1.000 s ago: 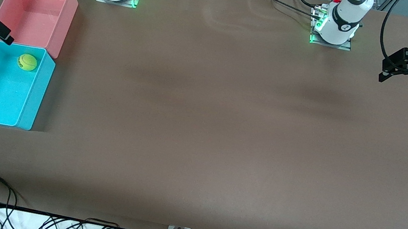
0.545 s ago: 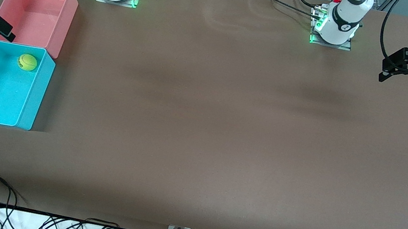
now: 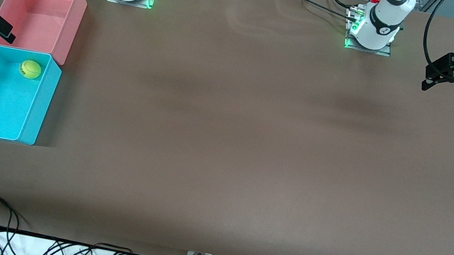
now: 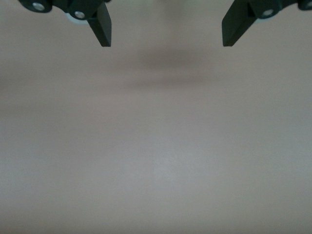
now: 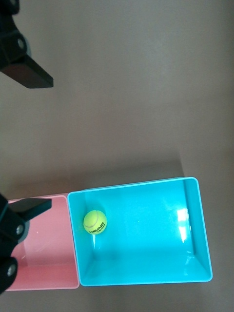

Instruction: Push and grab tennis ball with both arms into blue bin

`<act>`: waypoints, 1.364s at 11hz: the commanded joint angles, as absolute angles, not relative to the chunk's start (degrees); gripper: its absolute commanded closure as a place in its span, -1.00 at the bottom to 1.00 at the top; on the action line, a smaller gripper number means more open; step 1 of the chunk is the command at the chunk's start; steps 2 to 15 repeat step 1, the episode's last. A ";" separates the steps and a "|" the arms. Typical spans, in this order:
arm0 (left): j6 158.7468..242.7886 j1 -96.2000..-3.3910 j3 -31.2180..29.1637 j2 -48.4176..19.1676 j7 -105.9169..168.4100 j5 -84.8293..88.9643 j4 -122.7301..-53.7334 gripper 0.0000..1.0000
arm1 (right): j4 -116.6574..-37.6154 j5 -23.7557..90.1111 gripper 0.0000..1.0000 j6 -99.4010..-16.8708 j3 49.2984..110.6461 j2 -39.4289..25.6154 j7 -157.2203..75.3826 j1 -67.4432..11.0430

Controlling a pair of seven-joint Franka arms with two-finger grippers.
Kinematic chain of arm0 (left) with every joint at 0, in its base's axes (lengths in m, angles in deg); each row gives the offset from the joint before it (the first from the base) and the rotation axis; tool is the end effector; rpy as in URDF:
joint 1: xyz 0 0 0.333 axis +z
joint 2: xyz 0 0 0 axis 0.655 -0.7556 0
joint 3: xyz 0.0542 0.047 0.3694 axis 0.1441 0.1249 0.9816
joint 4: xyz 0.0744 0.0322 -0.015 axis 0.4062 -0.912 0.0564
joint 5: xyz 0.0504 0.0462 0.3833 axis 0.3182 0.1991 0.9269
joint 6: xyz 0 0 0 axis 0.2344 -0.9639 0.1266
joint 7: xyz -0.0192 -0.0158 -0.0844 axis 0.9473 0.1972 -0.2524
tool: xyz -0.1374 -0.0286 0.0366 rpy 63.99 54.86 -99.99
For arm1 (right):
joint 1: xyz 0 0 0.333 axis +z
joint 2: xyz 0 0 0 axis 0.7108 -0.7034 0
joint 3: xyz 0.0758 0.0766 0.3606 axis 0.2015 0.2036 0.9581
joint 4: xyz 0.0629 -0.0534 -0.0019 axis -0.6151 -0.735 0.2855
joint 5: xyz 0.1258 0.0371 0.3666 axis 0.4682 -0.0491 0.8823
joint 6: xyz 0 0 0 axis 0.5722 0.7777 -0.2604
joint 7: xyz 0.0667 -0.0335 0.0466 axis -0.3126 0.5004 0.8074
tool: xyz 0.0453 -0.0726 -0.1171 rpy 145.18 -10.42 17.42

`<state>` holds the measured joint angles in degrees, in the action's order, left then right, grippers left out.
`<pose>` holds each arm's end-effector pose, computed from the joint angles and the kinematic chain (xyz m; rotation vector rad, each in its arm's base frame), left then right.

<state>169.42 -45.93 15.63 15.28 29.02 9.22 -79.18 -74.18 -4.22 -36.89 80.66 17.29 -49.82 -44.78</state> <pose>0.5106 -0.0645 0.6760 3.1120 -0.0677 -0.0220 0.5483 -0.0421 0.6116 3.1267 -0.2204 -0.0287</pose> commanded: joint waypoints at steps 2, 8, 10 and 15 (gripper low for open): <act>168.07 -45.76 15.54 14.69 28.75 9.74 -77.29 -1.00 | -73.12 -5.16 -1.00 -35.50 80.24 17.61 -49.20 -44.16; 168.07 -45.76 15.54 14.69 28.75 9.74 -77.29 -1.00 | -73.12 -5.16 -1.00 -35.50 80.24 17.61 -49.20 -44.16; 168.07 -45.76 15.54 14.69 28.75 9.74 -77.29 -1.00 | -73.12 -5.16 -1.00 -35.50 80.24 17.61 -49.20 -44.16; 168.07 -45.76 15.54 14.69 28.75 9.74 -77.29 -1.00 | -73.12 -5.16 -1.00 -35.50 80.24 17.61 -49.20 -44.16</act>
